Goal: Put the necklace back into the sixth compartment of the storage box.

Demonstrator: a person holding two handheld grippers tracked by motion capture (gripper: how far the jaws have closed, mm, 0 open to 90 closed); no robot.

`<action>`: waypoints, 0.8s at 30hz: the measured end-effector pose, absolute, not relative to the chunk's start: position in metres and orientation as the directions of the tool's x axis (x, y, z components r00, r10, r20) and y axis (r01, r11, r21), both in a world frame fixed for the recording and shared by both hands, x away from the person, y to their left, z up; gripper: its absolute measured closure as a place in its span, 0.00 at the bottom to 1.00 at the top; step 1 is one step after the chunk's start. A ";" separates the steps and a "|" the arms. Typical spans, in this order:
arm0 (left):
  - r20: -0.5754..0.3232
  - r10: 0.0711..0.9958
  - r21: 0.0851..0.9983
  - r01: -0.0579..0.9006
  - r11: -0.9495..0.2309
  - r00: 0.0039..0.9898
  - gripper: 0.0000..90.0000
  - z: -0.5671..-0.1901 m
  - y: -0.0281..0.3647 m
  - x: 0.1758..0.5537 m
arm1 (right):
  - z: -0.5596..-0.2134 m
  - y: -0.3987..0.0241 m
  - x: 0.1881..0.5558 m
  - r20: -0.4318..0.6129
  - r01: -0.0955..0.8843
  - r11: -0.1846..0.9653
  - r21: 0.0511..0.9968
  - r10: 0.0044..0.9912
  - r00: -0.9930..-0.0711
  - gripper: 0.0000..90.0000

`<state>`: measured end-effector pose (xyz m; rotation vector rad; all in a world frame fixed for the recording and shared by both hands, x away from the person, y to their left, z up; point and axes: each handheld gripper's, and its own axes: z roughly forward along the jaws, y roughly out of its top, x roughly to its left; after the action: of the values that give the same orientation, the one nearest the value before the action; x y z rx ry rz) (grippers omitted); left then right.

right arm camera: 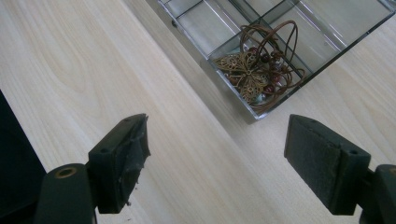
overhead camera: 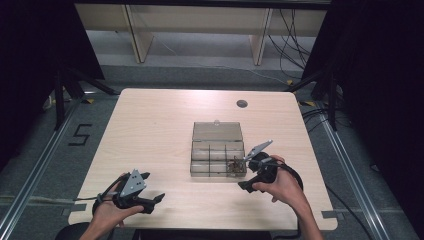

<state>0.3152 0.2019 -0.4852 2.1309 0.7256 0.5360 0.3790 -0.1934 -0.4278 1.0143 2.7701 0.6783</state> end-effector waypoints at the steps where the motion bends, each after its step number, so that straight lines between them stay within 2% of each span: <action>1: 0.138 0.647 0.798 0.303 -0.521 0.750 0.17 -0.485 0.202 0.316 | -0.428 -0.194 0.379 0.045 0.582 0.679 0.448 0.632 -0.773 0.25; 24: 0.133 0.655 0.800 0.310 -0.514 0.743 0.17 -0.485 0.202 0.315 | -0.435 -0.201 0.367 0.053 0.588 0.652 0.479 0.647 -0.761 0.24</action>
<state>0.3151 0.2020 -0.4846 2.1312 0.7238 0.5440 0.3674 -0.2007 -0.4351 1.0295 2.7429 0.7295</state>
